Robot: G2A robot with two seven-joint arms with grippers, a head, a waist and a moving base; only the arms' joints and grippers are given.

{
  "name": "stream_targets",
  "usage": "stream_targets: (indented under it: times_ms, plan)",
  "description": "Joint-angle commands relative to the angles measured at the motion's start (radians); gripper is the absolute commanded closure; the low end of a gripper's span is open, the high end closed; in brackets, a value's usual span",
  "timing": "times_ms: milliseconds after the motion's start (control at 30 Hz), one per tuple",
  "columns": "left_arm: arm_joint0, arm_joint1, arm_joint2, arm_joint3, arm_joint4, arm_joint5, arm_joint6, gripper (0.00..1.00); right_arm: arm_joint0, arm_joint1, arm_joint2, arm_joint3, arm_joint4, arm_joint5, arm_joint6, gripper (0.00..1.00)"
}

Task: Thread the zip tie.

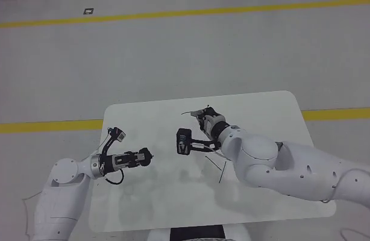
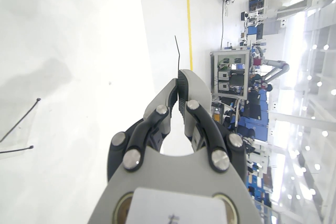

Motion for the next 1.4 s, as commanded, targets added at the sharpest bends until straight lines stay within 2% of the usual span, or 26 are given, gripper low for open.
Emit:
stream_targets:
  times_ms: [0, 233, 700, 1167, 1367]
  plan:
    - [0.000, 0.000, 0.000, 0.000, 0.000, 0.000, 0.000, 1.00, 0.026, -0.007, -0.001, -0.011, 0.000, -0.047, 0.021, 1.00]
    - [0.000, 0.000, 0.000, 0.000, 0.000, 0.000, 0.000, 1.00, 0.067, -0.045, -0.001, -0.057, 0.000, -0.205, 0.121, 1.00]
    - [0.000, 0.000, 0.000, 0.000, 0.000, 0.000, 0.000, 1.00, 0.031, -0.124, -0.001, -0.045, 0.000, -0.205, 0.192, 1.00]
    - [0.000, 0.000, 0.000, 0.000, 0.000, 0.000, 0.000, 1.00, 0.029, -0.123, -0.001, -0.037, 0.000, -0.205, 0.190, 1.00]
    - [0.000, 0.000, 0.000, 0.000, 0.000, 0.000, 0.000, 1.00, 0.046, -0.117, -0.001, -0.056, 0.000, -0.205, 0.237, 1.00]
